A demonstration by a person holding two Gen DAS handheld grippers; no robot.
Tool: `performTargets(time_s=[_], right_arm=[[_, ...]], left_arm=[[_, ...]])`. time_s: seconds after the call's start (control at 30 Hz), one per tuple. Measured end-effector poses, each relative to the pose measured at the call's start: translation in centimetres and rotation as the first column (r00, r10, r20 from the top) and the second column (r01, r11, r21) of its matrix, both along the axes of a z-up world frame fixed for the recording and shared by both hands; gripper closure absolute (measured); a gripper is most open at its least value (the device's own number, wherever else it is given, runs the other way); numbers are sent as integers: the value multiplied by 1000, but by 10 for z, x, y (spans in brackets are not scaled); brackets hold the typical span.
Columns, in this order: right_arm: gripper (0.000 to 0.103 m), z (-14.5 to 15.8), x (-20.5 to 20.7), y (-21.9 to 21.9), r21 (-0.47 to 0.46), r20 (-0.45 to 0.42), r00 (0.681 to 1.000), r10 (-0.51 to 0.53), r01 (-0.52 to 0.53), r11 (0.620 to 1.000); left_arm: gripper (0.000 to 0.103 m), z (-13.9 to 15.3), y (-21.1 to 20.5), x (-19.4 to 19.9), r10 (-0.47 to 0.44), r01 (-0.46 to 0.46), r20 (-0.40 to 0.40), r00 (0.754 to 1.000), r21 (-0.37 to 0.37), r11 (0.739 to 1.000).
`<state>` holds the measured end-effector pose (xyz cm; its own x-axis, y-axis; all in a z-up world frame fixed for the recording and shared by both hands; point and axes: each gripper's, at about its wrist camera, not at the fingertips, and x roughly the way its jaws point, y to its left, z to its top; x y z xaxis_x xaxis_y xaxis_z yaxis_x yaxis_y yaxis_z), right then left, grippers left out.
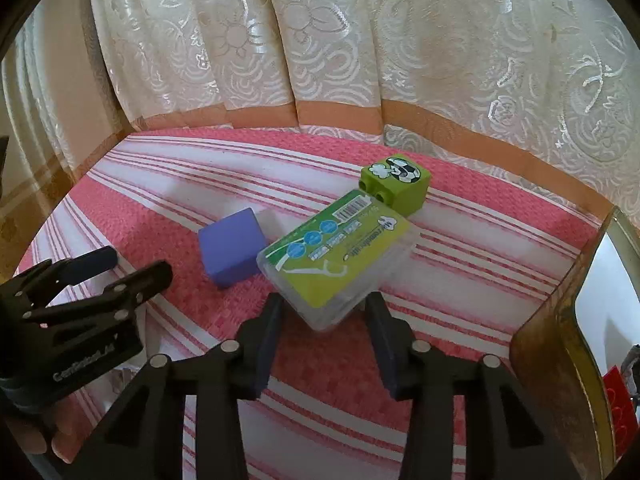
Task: Organize rigid objects
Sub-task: 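Grasp the white charger plug with the left tool and lift it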
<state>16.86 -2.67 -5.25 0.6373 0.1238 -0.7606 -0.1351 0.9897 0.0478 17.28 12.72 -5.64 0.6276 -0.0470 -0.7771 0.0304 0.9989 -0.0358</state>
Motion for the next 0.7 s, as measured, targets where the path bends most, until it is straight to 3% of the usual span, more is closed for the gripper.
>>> performTargets(time_s=[0.07,0.2,0.23,0.3,0.53,0.7], right_arm=[[71,0,-2,-3,6,2,1000,-8,8,1000],[76,0,-5,-9,34,1,1000,-18,17,999],[77,1,-6,-10,45,1,1000,-16,16,999],[77,0,-8,-12,63,1,1000,-11,11,998],[75,2,-8,-15,93,-7,1000,3,-2,996],[70,8,-18,-21,168,23,1000,-16,12,986]], left_arm=[[27,1,1,-4,-3,3,-9,1000,-11,1000],[27,8,4,-17,-12,12,-5,1000,-46,999],[22,11,4,-20,-10,11,3,1000,-44,999],[16,13,3,-26,-9,9,5,1000,-35,999],[16,1,-13,-31,-26,31,-61,998,81,996],[28,-3,-8,-30,-43,44,-71,997,11,999]])
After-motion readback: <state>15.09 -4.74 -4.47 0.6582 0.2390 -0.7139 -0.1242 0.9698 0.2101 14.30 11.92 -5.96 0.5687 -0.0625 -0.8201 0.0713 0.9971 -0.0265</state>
